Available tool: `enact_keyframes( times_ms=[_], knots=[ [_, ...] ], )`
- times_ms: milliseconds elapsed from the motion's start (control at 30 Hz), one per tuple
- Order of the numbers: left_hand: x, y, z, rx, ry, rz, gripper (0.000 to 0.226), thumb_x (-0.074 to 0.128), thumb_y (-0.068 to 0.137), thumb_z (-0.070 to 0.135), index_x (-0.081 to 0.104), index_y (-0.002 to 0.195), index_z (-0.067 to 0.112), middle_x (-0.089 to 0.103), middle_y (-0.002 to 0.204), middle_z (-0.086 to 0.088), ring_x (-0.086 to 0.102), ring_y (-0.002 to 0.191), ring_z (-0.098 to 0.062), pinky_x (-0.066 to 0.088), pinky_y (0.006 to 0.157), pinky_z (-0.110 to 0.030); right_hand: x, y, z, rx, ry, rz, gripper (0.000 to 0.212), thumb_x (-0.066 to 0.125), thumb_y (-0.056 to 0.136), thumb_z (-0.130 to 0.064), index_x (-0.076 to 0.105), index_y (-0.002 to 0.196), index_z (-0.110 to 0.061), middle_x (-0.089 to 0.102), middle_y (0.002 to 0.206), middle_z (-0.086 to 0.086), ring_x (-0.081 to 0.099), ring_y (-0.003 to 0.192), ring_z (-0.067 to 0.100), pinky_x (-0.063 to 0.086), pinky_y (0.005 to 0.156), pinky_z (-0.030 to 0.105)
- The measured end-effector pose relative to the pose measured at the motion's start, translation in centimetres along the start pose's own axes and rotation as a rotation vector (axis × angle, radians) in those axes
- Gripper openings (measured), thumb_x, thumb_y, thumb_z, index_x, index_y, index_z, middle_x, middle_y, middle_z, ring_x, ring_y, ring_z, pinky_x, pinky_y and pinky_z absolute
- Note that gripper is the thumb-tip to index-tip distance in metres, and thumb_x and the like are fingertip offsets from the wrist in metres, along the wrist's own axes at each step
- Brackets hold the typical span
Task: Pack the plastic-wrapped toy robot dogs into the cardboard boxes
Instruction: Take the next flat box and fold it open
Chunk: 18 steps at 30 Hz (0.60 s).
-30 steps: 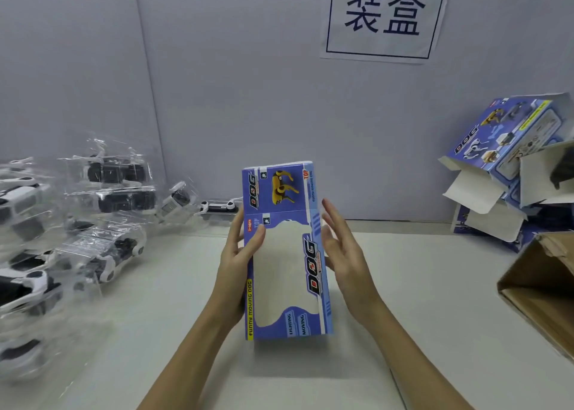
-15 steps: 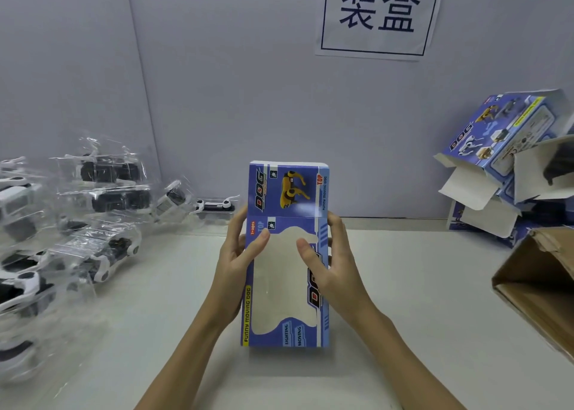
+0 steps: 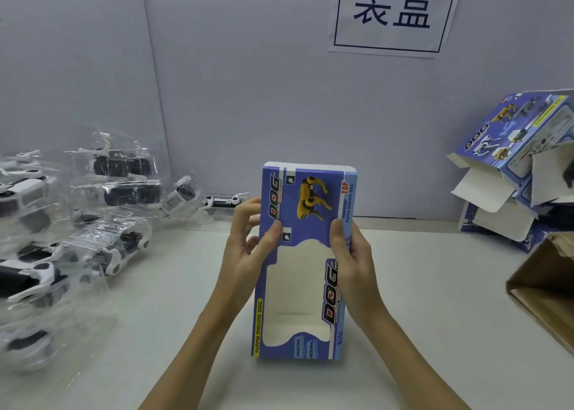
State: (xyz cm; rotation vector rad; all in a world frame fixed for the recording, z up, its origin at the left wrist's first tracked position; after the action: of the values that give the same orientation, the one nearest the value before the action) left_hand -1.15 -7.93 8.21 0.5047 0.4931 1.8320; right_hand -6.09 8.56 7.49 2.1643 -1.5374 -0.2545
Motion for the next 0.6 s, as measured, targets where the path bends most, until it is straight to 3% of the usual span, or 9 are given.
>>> enact_keyframes(
  times_ms=[133, 267, 400, 500, 533, 600],
  knots=[
    [0.2, -0.3, 0.2, -0.041, -0.055, -0.023, 0.048, 0.071, 0.086, 0.064, 0.06, 0.125, 0.038, 0.067, 0.136, -0.003, 0.071, 0.115, -0.033, 0.064, 0.078, -0.044, -0.3, 0.2, -0.6, -0.014, 0.01, -0.037, 0.016, 0.054, 0.095, -0.045, 0.065, 0.1, -0.035, 0.076, 0.104, 0.002, 0.075, 0.101, 0.025, 0.062, 0.07, 0.026],
    [1.0, -0.6, 0.5, -0.079, -0.028, -0.04, 0.033, 0.063, 0.094, 0.046, 0.056, 0.126, 0.045, 0.059, 0.143, -0.005, 0.065, 0.124, -0.035, 0.064, 0.079, -0.042, -1.0, 0.4, -1.4, -0.045, -0.004, -0.048, 0.024, 0.055, 0.097, -0.039, 0.064, 0.111, -0.022, 0.075, 0.107, 0.005, 0.075, 0.101, 0.026, 0.06, 0.069, 0.026],
    [1.1, -0.6, 2.7, 0.002, -0.027, -0.001, 0.038, 0.074, 0.084, 0.063, 0.062, 0.112, 0.04, 0.056, 0.137, -0.013, 0.065, 0.122, -0.04, 0.064, 0.078, -0.046, -0.9, 0.2, -1.9, -0.092, -0.01, -0.058, 0.02, 0.053, 0.101, -0.041, 0.07, 0.103, -0.031, 0.074, 0.104, 0.013, 0.072, 0.099, 0.037, 0.061, 0.079, 0.047],
    [0.6, -0.5, 4.2, 0.12, 0.125, 0.037, 0.037, 0.069, 0.082, 0.073, 0.067, 0.112, 0.051, 0.063, 0.127, 0.011, 0.06, 0.127, -0.036, 0.061, 0.087, -0.055, -0.1, -0.1, -2.1, -0.087, -0.01, -0.104, 0.019, 0.053, 0.1, -0.047, 0.069, 0.094, -0.039, 0.074, 0.099, 0.01, 0.073, 0.094, 0.034, 0.062, 0.071, 0.04],
    [0.8, -0.6, 4.3, 0.139, 0.177, 0.025, 0.039, 0.066, 0.083, 0.074, 0.067, 0.114, 0.05, 0.064, 0.125, 0.012, 0.061, 0.125, -0.037, 0.059, 0.088, -0.059, 0.1, -0.1, -2.1, -0.088, -0.022, -0.108, 0.018, 0.054, 0.1, -0.048, 0.069, 0.093, -0.041, 0.073, 0.098, 0.011, 0.073, 0.093, 0.035, 0.062, 0.07, 0.04],
    [1.5, -1.0, 4.0, 0.12, 0.16, -0.019, 0.049, 0.061, 0.083, 0.079, 0.068, 0.112, 0.04, 0.069, 0.124, -0.002, 0.064, 0.119, -0.04, 0.057, 0.089, -0.064, 0.0, -0.1, -2.0, -0.092, -0.031, -0.112, 0.019, 0.052, 0.1, -0.045, 0.068, 0.093, -0.041, 0.073, 0.098, 0.009, 0.073, 0.092, 0.032, 0.062, 0.068, 0.037]
  ],
)
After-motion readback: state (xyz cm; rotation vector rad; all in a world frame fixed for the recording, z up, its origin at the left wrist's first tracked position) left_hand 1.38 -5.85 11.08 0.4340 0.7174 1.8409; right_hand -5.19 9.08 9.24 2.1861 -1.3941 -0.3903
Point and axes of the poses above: each hand's wrist, its own y-axis towards the middle knuckle, its own x-axis out of the palm, z = x × y, the point moved 6 cm from there along y, towards the middle knuckle
